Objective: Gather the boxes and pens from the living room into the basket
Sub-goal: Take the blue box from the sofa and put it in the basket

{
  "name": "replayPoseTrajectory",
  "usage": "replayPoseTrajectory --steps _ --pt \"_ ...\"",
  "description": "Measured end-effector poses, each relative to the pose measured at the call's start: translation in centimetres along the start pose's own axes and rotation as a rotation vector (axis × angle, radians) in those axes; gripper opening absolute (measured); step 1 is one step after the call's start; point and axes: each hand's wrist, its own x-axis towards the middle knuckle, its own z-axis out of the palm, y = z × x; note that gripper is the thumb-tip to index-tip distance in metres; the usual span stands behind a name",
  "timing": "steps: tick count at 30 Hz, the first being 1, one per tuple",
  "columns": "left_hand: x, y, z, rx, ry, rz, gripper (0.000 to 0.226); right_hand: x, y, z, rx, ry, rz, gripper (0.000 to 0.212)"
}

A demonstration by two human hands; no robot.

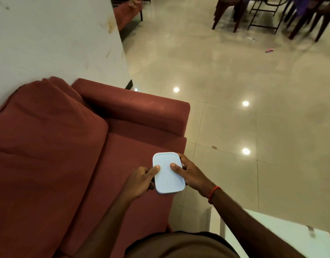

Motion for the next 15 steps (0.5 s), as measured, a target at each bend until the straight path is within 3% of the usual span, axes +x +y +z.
replayPoseTrajectory --steps 7,15 --pt "-0.8 3.0 5.2 0.01 -0.096 0.144 0.029 -6.1 3.2 -4.1 0.028 0.162 0.014 0.04" --pt "-3.4 5.4 13.0 0.139 -0.242 0.268 0.026 -15.4 8.5 -6.7 0.117 0.43 0.079 0.045"
